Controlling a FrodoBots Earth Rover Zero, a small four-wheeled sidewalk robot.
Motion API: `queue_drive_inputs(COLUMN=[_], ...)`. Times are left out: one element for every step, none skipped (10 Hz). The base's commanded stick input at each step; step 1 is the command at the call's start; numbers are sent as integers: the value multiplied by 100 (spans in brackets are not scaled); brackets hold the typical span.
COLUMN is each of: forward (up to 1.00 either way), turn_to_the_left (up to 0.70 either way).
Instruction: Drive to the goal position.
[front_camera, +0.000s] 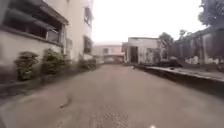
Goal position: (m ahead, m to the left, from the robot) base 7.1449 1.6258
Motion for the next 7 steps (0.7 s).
queue_drive_inputs(forward=[30,30,30,30,30,30,30], turn_to_the_left=[0,0,0,0,0,0,0])
